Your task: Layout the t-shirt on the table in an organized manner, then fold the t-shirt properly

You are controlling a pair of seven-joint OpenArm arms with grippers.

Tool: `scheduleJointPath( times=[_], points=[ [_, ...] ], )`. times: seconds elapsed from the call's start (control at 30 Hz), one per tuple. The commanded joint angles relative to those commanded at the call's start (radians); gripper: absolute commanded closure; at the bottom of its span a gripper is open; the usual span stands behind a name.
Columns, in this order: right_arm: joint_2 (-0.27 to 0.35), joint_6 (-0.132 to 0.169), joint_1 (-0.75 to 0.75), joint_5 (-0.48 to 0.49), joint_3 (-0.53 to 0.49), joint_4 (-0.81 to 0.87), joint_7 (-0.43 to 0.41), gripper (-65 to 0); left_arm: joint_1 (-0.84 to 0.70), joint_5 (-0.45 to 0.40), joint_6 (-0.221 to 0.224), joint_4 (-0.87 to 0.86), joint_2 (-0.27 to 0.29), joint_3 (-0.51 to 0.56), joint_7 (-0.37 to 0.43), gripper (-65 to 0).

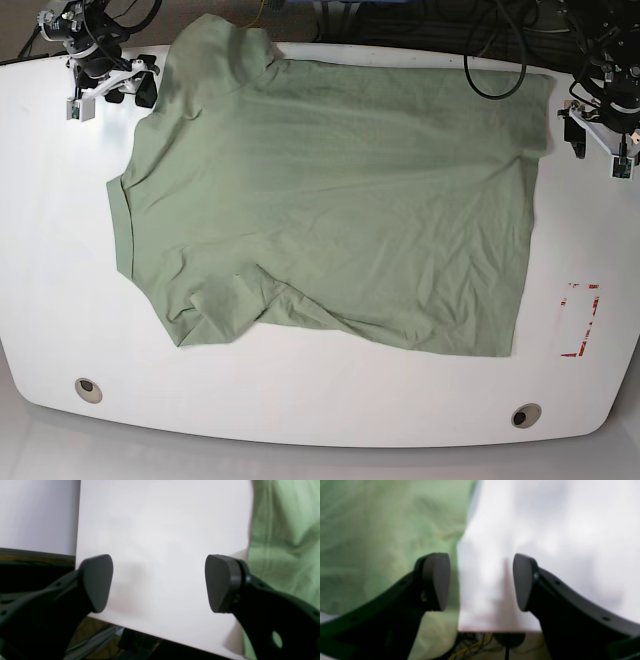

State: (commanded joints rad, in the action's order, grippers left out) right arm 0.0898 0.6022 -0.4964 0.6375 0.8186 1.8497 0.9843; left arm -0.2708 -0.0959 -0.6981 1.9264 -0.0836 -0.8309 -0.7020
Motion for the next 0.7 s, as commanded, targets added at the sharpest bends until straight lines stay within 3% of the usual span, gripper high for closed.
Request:
scheduleJointPath(
  times=[0.17,0.37,0.7],
  points=[
    [-0.002,0.005,0.023,0.002,0.000,-0.048,0.002,-38.9,0.000,0.000,0.000,0.000,0.000,0.003,0.000,-54.5],
    [0.003,0.049,0.063,0.002,0.000,-0.157,0.005,-38.9,-0.002,0.000,0.000,0.000,0.000,0.028,0.000,-54.5],
    [-0.003,0.051,0.075,0.026,-0.031,-0.189,0.015,-38.9,-0.002,0.000,0.000,0.000,0.000,0.028,0.000,-54.5]
  ],
)
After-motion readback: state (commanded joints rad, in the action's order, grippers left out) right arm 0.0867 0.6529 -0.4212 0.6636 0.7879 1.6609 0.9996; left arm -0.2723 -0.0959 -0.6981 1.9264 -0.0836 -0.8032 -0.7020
